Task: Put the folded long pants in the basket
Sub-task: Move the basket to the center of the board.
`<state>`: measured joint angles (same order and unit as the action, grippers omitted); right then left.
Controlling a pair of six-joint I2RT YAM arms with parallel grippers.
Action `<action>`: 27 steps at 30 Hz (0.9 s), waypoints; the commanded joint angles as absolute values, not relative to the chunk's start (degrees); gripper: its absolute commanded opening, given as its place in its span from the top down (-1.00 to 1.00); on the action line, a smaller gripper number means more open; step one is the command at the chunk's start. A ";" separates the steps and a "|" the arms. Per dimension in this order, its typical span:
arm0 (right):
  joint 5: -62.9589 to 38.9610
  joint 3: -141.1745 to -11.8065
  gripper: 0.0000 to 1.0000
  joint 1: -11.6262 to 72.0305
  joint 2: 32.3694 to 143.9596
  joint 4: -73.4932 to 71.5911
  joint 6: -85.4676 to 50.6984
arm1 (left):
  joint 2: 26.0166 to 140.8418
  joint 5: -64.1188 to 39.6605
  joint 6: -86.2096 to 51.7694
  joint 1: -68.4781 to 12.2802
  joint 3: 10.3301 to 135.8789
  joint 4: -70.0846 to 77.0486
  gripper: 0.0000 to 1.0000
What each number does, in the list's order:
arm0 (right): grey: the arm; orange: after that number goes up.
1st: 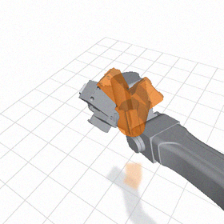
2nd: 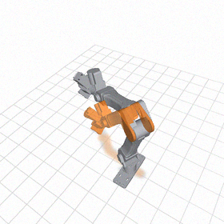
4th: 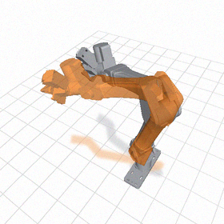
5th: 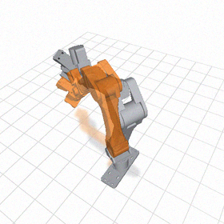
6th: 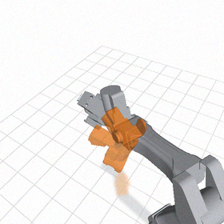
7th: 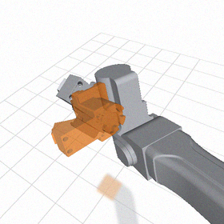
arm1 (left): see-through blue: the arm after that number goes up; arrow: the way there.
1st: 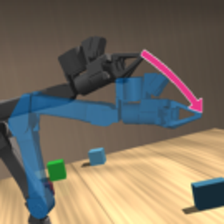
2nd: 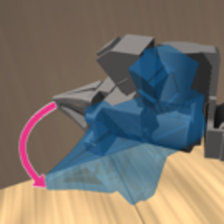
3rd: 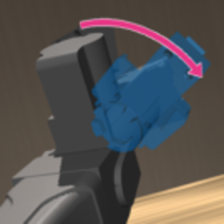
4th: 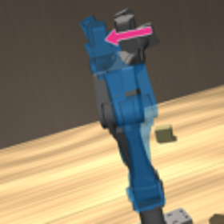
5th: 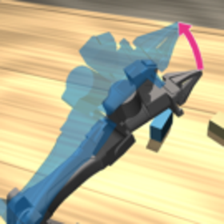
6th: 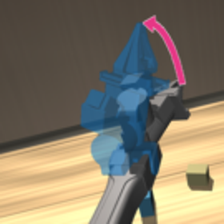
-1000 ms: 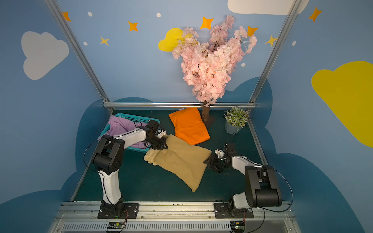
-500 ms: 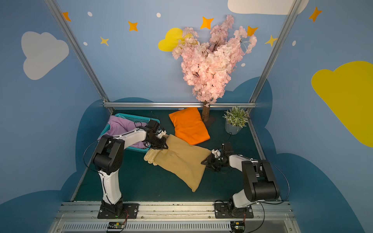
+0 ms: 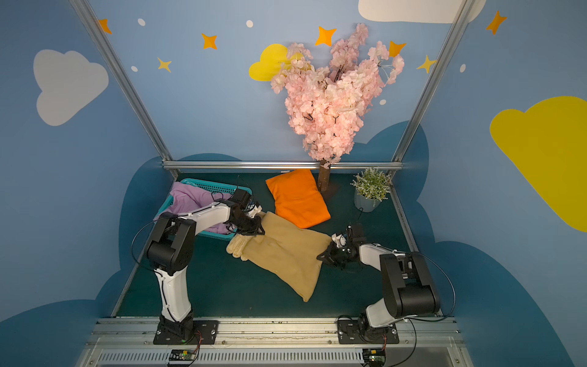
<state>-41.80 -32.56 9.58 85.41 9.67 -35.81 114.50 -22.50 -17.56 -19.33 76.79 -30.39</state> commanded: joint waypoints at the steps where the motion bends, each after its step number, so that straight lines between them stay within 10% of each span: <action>1: -39.61 -34.57 1.00 9.21 80.56 14.89 -33.73 | 113.81 -20.65 -17.98 -18.65 76.32 -29.68 0.33; 9: -38.94 -42.25 1.00 -0.18 73.65 35.37 -27.03 | 106.29 -14.92 -18.40 -23.66 78.27 -33.98 -0.17; 20: -44.14 -39.61 1.00 -2.21 74.83 33.18 -30.70 | 90.69 -0.20 -25.22 -46.80 72.54 -33.22 -0.31; 27: -44.49 -34.42 1.00 -5.70 75.81 31.64 -32.10 | 101.33 3.06 -29.95 -64.53 76.60 -27.33 -0.39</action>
<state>-42.59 -36.36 -4.49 74.91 31.62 -30.96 96.20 -0.36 -27.27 -60.45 74.37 -28.80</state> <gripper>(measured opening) 0.101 0.695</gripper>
